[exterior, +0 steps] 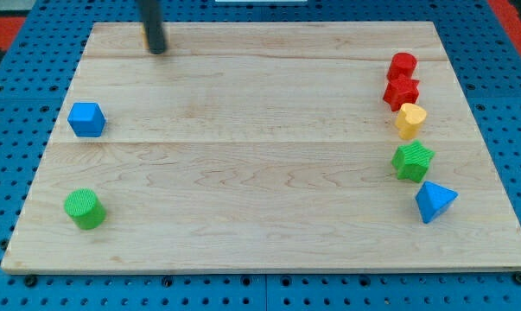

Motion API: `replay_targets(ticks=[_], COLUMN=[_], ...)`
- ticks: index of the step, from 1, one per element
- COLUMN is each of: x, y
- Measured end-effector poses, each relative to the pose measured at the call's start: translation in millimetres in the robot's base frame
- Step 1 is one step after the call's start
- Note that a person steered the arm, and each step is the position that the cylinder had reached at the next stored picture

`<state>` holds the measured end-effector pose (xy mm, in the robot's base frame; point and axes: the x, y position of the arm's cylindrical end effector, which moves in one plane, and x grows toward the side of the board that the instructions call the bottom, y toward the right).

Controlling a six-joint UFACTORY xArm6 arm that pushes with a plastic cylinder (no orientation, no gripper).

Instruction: Slide the hexagon to the top left of the red circle

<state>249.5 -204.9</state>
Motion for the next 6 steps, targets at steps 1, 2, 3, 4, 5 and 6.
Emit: replay_targets(ticks=[1,2,3,4,5,6], x=[-14.2,-37.7,-47.2,-26.9,-11.2,-5.2], y=[-70.0,-57.0,-14.9,67.5,140.8,158.5])
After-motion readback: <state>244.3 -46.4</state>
